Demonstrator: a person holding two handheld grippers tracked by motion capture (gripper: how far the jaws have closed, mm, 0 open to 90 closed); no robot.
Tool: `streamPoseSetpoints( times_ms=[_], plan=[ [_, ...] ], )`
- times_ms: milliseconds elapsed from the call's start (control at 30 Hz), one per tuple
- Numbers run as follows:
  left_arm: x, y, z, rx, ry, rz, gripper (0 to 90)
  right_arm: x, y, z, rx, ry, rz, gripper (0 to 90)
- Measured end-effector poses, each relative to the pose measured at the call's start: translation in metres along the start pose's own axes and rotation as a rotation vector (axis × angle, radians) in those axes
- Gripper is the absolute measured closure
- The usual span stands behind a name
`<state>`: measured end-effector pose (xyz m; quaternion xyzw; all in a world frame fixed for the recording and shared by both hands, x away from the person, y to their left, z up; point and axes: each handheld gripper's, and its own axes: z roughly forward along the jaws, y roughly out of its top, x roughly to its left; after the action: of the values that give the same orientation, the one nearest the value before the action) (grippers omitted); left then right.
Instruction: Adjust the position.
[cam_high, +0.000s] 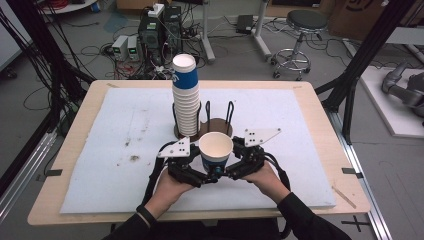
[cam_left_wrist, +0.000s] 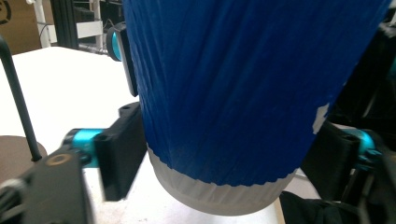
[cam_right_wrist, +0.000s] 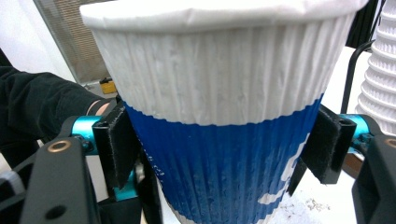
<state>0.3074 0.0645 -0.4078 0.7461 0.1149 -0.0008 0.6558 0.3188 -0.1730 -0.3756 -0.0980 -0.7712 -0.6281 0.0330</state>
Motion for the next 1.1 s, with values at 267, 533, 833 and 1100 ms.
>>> streamPoseSetpoints(
  times_ms=[267,533,833,1100],
  plan=[
    [-0.0008,-0.0008,0.0004,-0.001,0.000,0.006,29.6,0.0004,0.0001,0.0000,0.007,-0.005,-0.011,23.3],
    [0.0007,-0.0044,0.0023,0.020,-0.007,0.004,29.7,0.0026,0.0057,-0.0032,-0.018,-0.014,0.000,16.1],
    [0.0003,-0.0051,0.0028,0.016,-0.016,0.007,29.2,0.0027,0.0066,-0.0047,-0.036,-0.012,-0.008,20.7],
    [-0.0026,0.0012,0.0015,-0.026,-0.024,0.003,21.2,0.0037,0.0053,-0.0031,-0.032,-0.010,-0.014,21.3]
  ],
)
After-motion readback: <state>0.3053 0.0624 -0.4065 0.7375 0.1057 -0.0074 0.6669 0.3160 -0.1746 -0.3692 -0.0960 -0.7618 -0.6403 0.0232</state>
